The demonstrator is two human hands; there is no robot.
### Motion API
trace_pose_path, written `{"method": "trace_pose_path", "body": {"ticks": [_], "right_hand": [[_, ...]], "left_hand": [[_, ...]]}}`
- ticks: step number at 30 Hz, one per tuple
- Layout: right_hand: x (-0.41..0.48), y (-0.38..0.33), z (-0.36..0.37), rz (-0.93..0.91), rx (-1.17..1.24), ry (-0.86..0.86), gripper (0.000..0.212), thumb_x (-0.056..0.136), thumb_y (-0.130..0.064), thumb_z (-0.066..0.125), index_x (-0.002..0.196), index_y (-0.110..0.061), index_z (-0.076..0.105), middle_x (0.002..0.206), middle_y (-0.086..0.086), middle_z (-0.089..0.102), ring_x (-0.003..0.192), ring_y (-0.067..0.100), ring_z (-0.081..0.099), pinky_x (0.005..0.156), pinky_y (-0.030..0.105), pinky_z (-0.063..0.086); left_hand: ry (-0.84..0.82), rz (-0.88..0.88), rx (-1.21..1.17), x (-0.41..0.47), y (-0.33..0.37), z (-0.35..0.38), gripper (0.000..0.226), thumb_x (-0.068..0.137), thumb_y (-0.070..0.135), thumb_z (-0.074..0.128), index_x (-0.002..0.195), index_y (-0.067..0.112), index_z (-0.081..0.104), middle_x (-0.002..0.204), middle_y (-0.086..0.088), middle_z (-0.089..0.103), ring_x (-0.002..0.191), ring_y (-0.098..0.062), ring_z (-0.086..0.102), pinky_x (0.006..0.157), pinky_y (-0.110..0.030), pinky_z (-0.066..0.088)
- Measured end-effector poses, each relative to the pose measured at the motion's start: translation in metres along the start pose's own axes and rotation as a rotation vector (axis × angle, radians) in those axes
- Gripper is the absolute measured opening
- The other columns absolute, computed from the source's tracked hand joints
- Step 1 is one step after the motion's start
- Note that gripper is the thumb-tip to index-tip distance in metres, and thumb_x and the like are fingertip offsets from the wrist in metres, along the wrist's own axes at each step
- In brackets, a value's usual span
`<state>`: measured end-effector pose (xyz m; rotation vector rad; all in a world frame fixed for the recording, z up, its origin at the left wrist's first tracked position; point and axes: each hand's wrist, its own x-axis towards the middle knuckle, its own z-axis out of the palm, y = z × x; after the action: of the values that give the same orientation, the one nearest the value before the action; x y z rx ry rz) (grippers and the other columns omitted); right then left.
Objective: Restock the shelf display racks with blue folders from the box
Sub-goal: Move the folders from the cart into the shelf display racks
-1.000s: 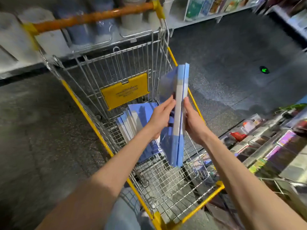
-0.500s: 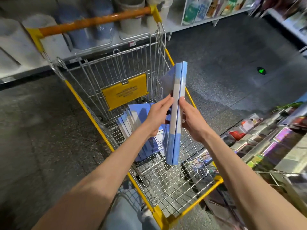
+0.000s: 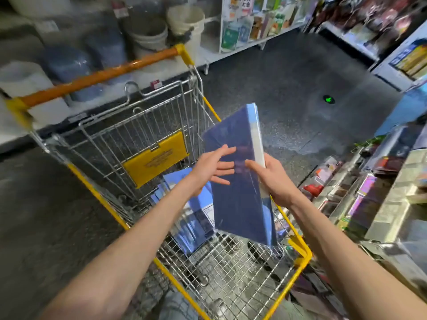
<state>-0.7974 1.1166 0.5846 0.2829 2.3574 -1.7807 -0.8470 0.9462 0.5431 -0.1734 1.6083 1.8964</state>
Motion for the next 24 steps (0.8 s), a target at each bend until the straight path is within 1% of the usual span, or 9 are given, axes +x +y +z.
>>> {"method": "trace_pose_path", "body": {"ticks": [2,5,7,9,12,14,18,21,24], "right_hand": [[-0.004,-0.016,-0.014,0.024,0.051,0.056,0.021,0.097,-0.008,0.058,0.088,-0.021,0.070,0.081,-0.004,0.074,0.078,0.017,0.067,0.073,0.030,0.057],[-0.014,-0.040,-0.036,0.063,0.207,0.120,0.040,0.095,-0.011,0.057,0.055,-0.016,0.059,0.054,0.007,0.057,0.052,0.022,0.051,0.052,0.028,0.043],[-0.023,-0.059,-0.052,0.066,0.357,0.177,0.024,0.091,-0.010,0.061,0.068,-0.013,0.064,0.059,0.002,0.060,0.053,0.017,0.055,0.057,0.026,0.046],[-0.034,-0.077,-0.070,0.031,0.483,0.206,0.016,0.092,-0.005,0.056,0.076,-0.007,0.058,0.060,0.000,0.057,0.053,0.013,0.054,0.057,0.021,0.048],[-0.054,-0.097,-0.097,-0.030,0.552,0.228,0.014,0.081,-0.013,0.064,0.073,-0.005,0.056,0.061,0.004,0.055,0.057,0.018,0.055,0.061,0.022,0.049],[-0.072,-0.112,-0.115,-0.032,0.585,0.246,0.022,0.069,-0.020,0.072,0.082,-0.008,0.059,0.072,0.007,0.055,0.067,0.023,0.057,0.070,0.031,0.049],[-0.110,-0.135,-0.139,-0.121,0.498,0.337,0.016,0.087,-0.020,0.063,0.086,-0.012,0.049,0.070,0.007,0.035,0.056,0.016,0.037,0.053,0.024,0.024],[-0.141,-0.155,-0.165,-0.265,0.446,0.377,0.014,0.091,-0.020,0.068,0.098,-0.014,0.057,0.081,0.007,0.049,0.064,0.011,0.048,0.052,0.019,0.038],[-0.162,-0.180,-0.188,-0.321,0.341,0.392,0.022,0.094,-0.022,0.069,0.110,-0.007,0.067,0.086,-0.004,0.066,0.062,-0.001,0.060,0.057,0.012,0.047]], "left_hand": [[0.262,0.084,0.031,0.014,0.007,-0.001,0.024,0.100,0.042,0.056,0.110,0.024,0.069,0.100,-0.009,0.078,0.080,-0.019,0.075,0.066,-0.032,0.056],[0.593,0.212,0.156,0.025,0.016,-0.002,0.043,0.079,0.057,0.069,0.105,0.025,0.063,0.104,0.009,0.073,0.087,-0.014,0.070,0.085,-0.036,0.056],[0.547,0.228,0.157,0.023,0.027,0.010,0.060,0.076,0.062,0.076,0.116,0.021,0.061,0.110,0.011,0.069,0.095,-0.013,0.068,0.086,-0.032,0.054],[0.381,0.181,0.000,0.020,0.045,0.026,0.050,0.080,0.057,0.077,0.111,0.019,0.069,0.101,0.006,0.076,0.090,-0.015,0.074,0.071,-0.029,0.058],[0.234,0.186,-0.115,0.011,0.069,0.048,0.042,0.079,0.051,0.081,0.103,0.016,0.075,0.098,-0.001,0.079,0.086,-0.017,0.075,0.075,-0.035,0.062],[0.227,0.265,-0.135,-0.002,0.087,0.068,0.026,0.085,0.039,0.079,0.094,0.014,0.076,0.087,0.002,0.078,0.072,-0.010,0.073,0.068,-0.029,0.059],[0.249,0.456,-0.143,-0.040,0.132,0.110,0.022,0.092,0.021,0.073,0.106,0.004,0.073,0.084,0.001,0.077,0.067,-0.008,0.071,0.058,-0.024,0.057],[0.296,0.587,-0.074,-0.078,0.164,0.138,0.021,0.088,0.027,0.079,0.099,0.010,0.076,0.090,0.000,0.078,0.079,-0.011,0.073,0.071,-0.032,0.061],[0.324,0.697,-0.034,-0.114,0.194,0.159,0.019,0.089,0.026,0.077,0.098,0.010,0.075,0.081,0.007,0.074,0.064,-0.001,0.067,0.060,-0.023,0.055]]}}
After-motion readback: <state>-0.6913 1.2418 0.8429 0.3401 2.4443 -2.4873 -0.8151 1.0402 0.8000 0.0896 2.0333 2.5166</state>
